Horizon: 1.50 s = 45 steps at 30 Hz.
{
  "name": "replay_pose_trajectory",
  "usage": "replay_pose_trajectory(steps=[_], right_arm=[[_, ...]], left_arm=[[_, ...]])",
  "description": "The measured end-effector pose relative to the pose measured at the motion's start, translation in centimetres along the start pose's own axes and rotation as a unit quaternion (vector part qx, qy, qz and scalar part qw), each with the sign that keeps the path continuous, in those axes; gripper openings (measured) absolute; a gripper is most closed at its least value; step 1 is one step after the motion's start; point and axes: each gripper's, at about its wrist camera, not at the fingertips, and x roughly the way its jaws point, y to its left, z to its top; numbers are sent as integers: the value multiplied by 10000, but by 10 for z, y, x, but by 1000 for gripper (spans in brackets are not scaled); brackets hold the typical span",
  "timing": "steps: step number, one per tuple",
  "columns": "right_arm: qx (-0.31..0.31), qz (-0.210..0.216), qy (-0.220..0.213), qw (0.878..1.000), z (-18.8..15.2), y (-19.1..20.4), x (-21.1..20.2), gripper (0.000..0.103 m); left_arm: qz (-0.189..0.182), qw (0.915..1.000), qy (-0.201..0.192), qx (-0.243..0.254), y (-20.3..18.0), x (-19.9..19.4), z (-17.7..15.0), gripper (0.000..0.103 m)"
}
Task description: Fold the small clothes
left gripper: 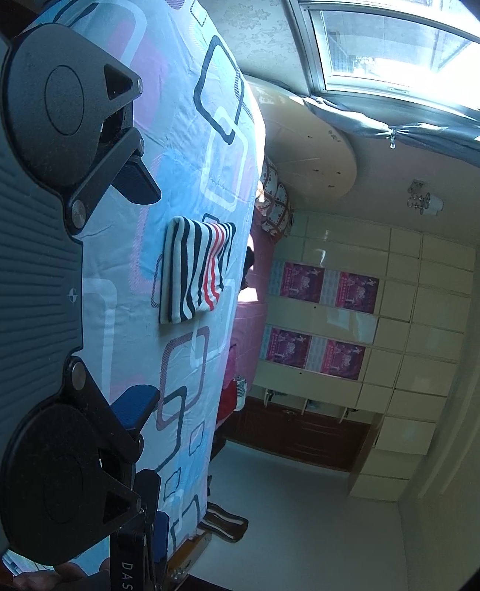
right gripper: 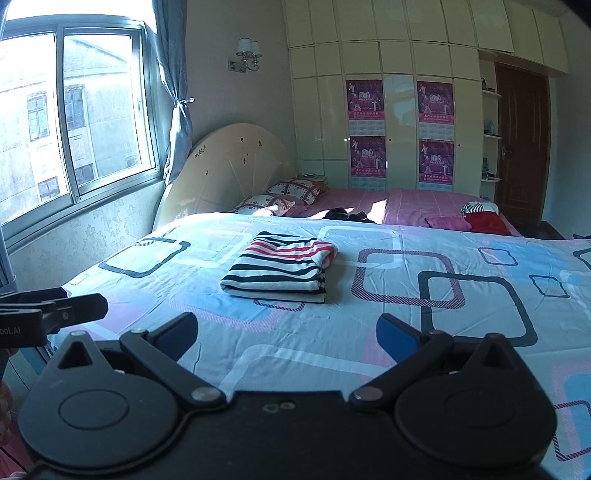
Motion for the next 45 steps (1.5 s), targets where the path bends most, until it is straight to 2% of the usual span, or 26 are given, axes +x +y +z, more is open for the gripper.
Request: replay_pose_trajectory(steps=[15,45], right_arm=[[73,186,-63,9998,6,4,2,103],[109,194,-148,9996,6,4,-2,103]], left_arm=[[83,9999,-58,81,3,-3,6,103],[-30,9993,-172,340,-11,-9,8,103]])
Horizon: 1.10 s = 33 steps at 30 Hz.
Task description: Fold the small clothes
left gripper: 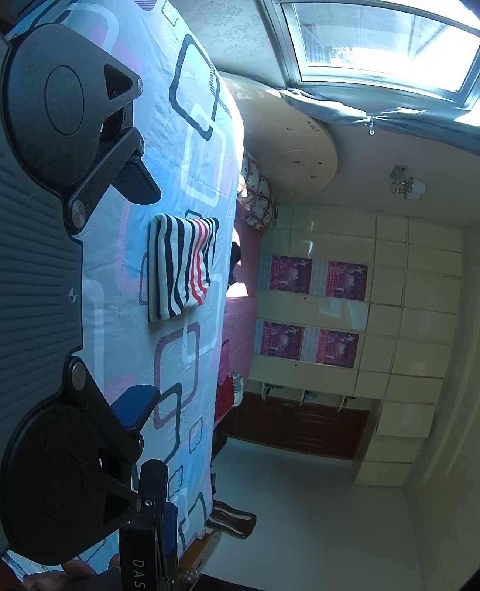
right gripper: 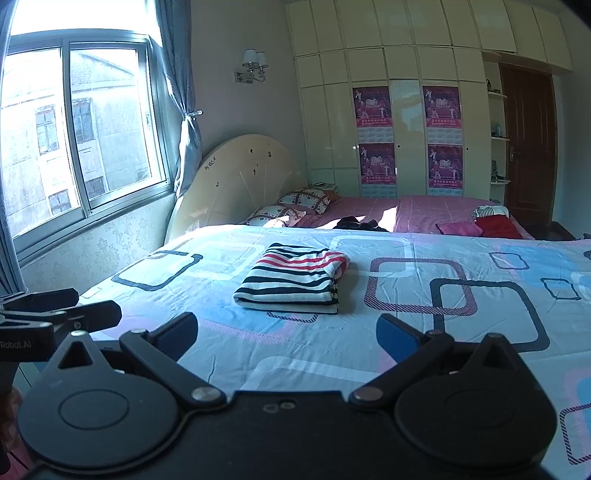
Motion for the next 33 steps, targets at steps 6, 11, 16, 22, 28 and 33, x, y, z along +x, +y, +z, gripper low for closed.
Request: replay_pose_trajectory(steps=[6,11,16,22,28,33], right_arm=[[-9,7,13,10000,0,0,1,103],[-80,-8,15,10000,0,1,2,103],[-87,-16,15,10000,0,0,2,103],[-96,-20,-10,10000,1,-2,2,103],[-121,-33,-15,9999,1,-2,3,103],[-153,-36,-30,9999,2,-1,5,103]], left_arm=[[5,10000,10,-9,-1,1,-1,103],[6,10000,-9,-39,0,1,-2,103],[21,10000,-16,-52,0,1,-3,103],[31,9999,-43,-113,2,2,-3,103],[143,9996,-146,-182,5,0,-3,103],[127,9994,-255,-206,10,0,-2,102]])
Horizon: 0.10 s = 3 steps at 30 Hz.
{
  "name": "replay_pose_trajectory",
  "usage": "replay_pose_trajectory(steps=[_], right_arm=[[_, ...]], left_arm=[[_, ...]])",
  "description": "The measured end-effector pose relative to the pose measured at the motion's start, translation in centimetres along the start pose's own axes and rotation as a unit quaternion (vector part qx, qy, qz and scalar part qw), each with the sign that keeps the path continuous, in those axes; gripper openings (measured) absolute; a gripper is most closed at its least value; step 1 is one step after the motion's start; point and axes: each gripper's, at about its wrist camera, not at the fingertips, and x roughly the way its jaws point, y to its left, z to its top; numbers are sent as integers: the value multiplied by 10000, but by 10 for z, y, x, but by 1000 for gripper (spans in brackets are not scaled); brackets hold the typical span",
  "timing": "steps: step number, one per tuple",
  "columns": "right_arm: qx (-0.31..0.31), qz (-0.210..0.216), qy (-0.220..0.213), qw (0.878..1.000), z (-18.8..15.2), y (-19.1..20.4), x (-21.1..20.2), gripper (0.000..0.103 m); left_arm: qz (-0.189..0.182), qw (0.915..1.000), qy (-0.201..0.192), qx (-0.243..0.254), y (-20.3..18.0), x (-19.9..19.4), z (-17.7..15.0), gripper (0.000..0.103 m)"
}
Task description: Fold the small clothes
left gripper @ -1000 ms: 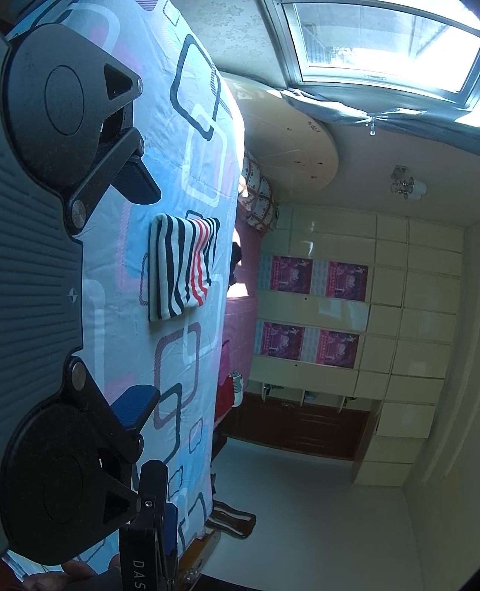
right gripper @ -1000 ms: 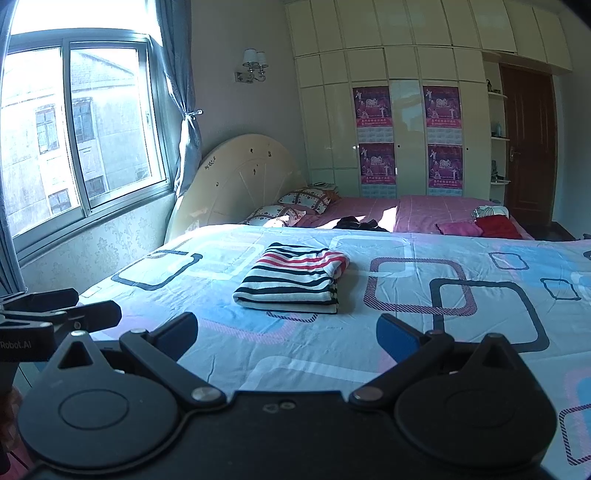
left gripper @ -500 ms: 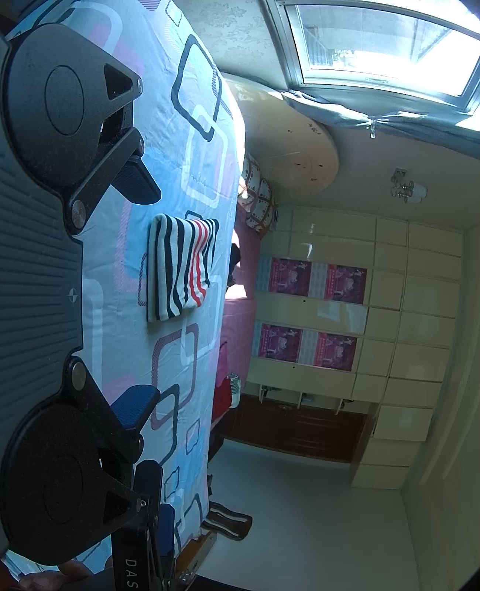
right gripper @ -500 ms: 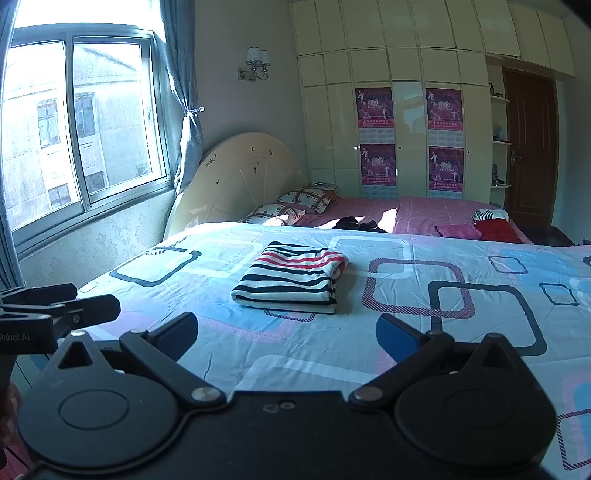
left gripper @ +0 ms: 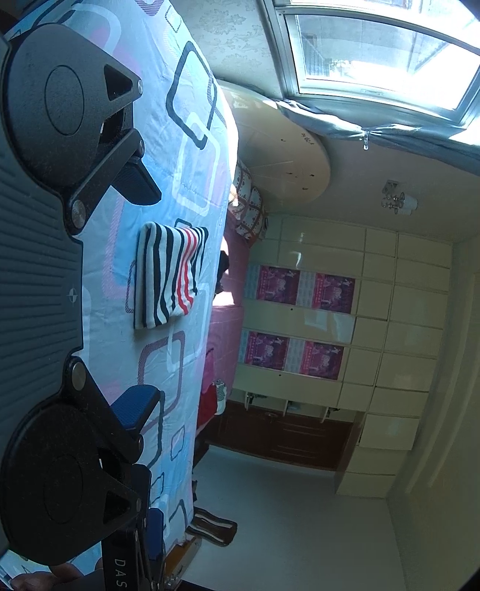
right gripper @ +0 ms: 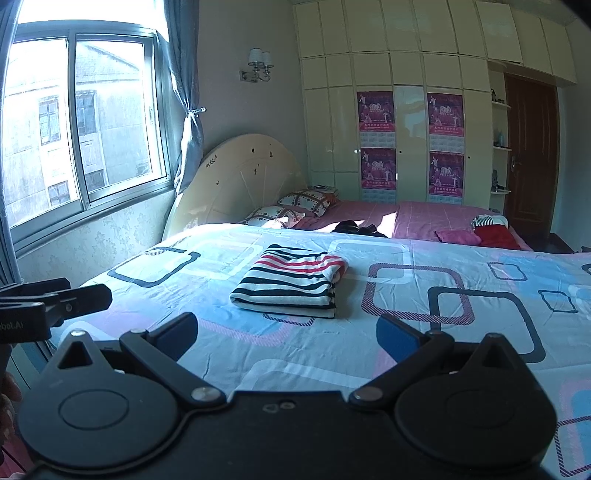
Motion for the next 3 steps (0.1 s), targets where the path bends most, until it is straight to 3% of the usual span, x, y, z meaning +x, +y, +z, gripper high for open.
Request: replay_pose_trajectory(steps=[3], right_arm=[[2,1,5,10000,0,0,0,103]], left_arm=[[-41,10000,56,2,0,2,0,103]])
